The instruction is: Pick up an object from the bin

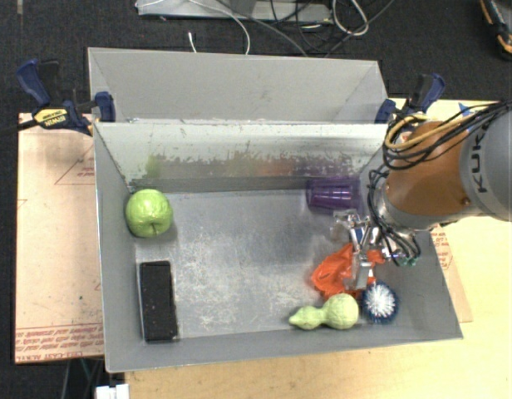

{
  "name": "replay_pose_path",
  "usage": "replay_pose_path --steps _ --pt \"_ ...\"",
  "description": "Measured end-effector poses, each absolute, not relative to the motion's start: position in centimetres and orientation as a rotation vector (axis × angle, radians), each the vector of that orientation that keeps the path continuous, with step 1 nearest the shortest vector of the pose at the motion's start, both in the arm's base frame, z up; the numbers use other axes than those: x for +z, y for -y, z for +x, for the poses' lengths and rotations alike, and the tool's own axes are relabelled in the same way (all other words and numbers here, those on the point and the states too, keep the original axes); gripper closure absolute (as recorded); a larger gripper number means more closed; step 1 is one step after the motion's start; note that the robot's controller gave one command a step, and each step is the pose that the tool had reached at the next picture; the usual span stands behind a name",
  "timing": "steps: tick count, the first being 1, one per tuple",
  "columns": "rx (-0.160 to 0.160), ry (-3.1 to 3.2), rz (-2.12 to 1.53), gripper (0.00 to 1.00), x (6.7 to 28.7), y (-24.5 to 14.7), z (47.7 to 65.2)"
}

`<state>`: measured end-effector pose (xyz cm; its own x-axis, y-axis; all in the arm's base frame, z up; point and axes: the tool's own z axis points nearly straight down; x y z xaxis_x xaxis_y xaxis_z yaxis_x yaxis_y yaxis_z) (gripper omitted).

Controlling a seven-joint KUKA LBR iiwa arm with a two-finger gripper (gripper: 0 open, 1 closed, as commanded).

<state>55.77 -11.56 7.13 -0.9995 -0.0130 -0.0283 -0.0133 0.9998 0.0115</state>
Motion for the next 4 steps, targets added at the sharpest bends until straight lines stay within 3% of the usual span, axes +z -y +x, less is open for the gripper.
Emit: replay_pose_path --steps 1,2,3,4 --pt "0.017 -3.121 -0.038 0.0 7.0 9.9 54.6" --pt "0.016 -3.099 -0.338 1.0 8.6 5.6 50.8" --pt "0.016 -3.099 -0.338 1.0 8.6 5.6 50.8" --pt "0.018 -3.099 -0.338 1.0 19.2 5.7 51.0"
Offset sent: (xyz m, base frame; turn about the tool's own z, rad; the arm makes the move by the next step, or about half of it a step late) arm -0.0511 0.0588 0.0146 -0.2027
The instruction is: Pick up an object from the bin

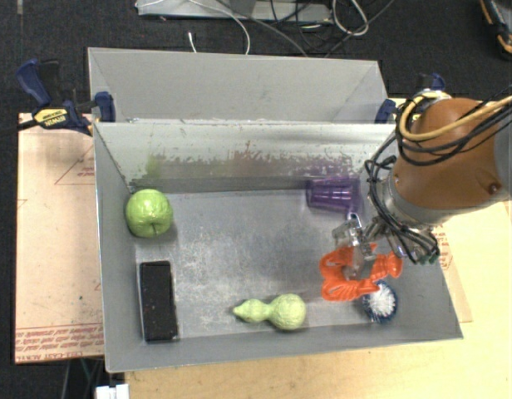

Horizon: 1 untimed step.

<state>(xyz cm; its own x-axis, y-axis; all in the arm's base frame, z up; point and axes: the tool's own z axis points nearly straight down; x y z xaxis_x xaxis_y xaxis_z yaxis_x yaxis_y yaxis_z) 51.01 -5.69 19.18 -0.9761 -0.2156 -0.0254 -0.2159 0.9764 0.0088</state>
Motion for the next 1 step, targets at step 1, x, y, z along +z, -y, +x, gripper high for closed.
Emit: replay_pose_path --steps 1 --pt "0.021 -3.106 -0.332 1.0 21.4 5.94 50.66"
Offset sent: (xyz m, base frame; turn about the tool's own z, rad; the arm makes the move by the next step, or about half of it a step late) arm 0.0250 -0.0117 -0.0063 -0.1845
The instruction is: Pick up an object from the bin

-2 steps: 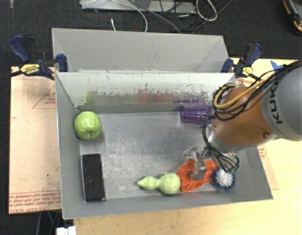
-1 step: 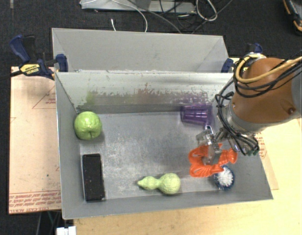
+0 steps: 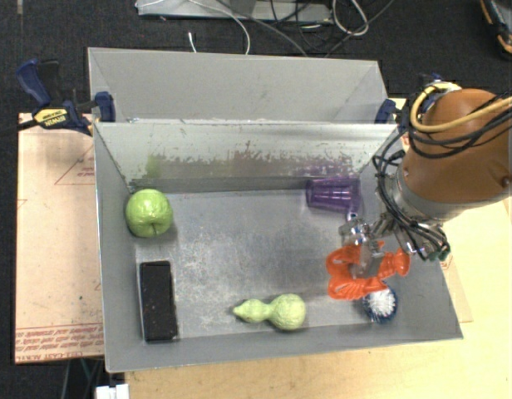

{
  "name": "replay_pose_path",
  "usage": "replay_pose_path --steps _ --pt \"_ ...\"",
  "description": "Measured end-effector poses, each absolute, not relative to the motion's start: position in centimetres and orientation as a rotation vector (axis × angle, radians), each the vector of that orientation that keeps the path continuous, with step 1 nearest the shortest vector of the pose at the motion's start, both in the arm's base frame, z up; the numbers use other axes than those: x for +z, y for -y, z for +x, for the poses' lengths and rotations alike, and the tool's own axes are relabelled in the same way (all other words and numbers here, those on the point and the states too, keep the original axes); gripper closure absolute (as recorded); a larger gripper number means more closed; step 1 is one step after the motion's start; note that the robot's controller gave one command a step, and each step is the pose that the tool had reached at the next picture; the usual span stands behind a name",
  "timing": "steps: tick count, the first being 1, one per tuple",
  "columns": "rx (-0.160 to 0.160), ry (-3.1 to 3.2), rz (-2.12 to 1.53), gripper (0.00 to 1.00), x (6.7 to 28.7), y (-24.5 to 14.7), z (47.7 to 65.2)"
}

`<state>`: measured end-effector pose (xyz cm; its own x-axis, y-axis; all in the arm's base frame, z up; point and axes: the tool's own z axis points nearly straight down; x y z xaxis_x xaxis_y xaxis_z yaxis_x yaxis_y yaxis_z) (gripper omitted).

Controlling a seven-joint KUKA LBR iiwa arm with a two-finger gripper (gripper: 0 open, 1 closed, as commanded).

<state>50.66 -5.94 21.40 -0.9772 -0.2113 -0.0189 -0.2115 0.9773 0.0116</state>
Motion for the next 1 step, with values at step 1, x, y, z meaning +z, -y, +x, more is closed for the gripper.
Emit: replay_pose_path --steps 1 --pt "0.016 -3.091 -0.367 1.0 24.07 6.14 51.25"
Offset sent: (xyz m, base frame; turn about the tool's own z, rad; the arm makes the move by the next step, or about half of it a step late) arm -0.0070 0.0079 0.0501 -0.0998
